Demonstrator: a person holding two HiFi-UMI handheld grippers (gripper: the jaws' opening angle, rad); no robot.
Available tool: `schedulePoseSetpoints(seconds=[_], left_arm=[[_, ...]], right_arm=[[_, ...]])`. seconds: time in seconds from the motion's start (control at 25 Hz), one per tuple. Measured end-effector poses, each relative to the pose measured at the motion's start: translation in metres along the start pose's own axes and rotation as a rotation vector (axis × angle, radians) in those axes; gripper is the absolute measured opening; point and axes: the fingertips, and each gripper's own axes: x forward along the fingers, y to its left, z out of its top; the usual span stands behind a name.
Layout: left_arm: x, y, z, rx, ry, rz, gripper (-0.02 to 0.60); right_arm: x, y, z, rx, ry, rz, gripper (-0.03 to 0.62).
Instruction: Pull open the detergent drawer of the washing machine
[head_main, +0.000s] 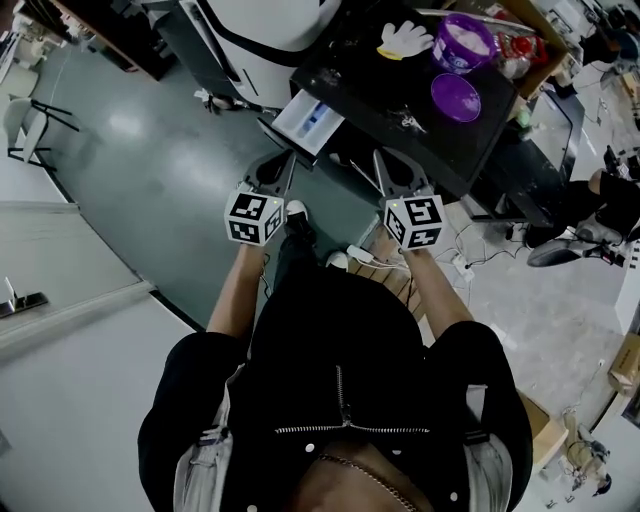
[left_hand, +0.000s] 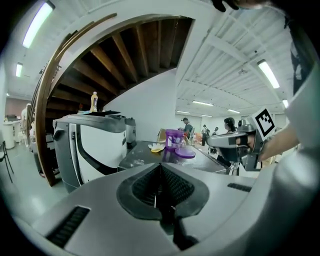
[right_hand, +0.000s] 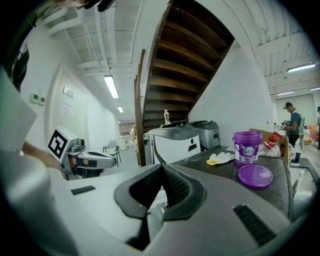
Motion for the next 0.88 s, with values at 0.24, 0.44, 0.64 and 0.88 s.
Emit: schedulePoseSetpoints(seconds=[0.24, 0.44, 0.64, 0.88], left_arm=[[-0.012, 0.002, 0.025, 0.022, -0.065, 0.017, 0.021], [-0.016, 0.008, 0.034, 0.025, -0.087, 0.026, 0.021], [-0.014, 0.012, 0.032, 0.023, -0.090, 0.029, 0.021], [-0.010, 0.014, 0.029, 0.022, -0.082, 0.033, 0.021]], right_arm=[[-0.012, 0.000, 0.014, -0.027, -0.061, -0.027, 0.005], [-0.015, 0.002, 0.019, -0.035, -0.077, -0.040, 0.003], [-0.013, 0.001, 0.016, -0.036, -0.070, -0.041, 0.003], [-0.010, -0.001, 0.015, -0.030, -0.066, -0.041, 0.003]])
